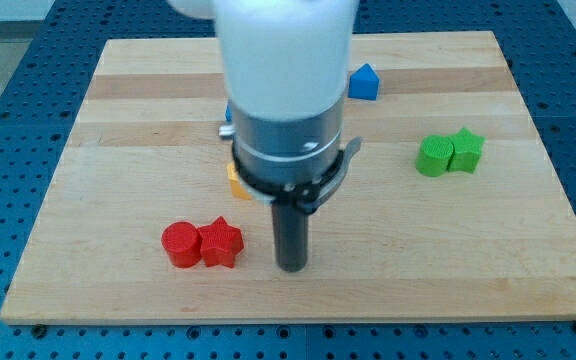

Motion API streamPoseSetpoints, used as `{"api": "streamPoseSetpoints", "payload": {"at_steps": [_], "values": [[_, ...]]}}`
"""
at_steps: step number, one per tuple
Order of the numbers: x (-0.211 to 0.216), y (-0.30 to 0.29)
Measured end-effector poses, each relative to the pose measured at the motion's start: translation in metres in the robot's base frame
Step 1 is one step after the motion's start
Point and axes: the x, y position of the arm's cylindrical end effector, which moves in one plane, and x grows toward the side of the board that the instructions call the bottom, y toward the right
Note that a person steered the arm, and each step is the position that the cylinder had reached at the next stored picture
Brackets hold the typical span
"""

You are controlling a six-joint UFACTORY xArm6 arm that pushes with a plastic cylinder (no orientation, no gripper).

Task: Move the red star away from the red circle

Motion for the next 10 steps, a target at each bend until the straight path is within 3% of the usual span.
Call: {"api": "streamPoseSetpoints", "payload": {"at_steps": [2, 5, 6, 10], "values": [[0.026, -0.081], [0.016, -0.194], [-0.006, -0.194], [-0.013, -0.099]]}}
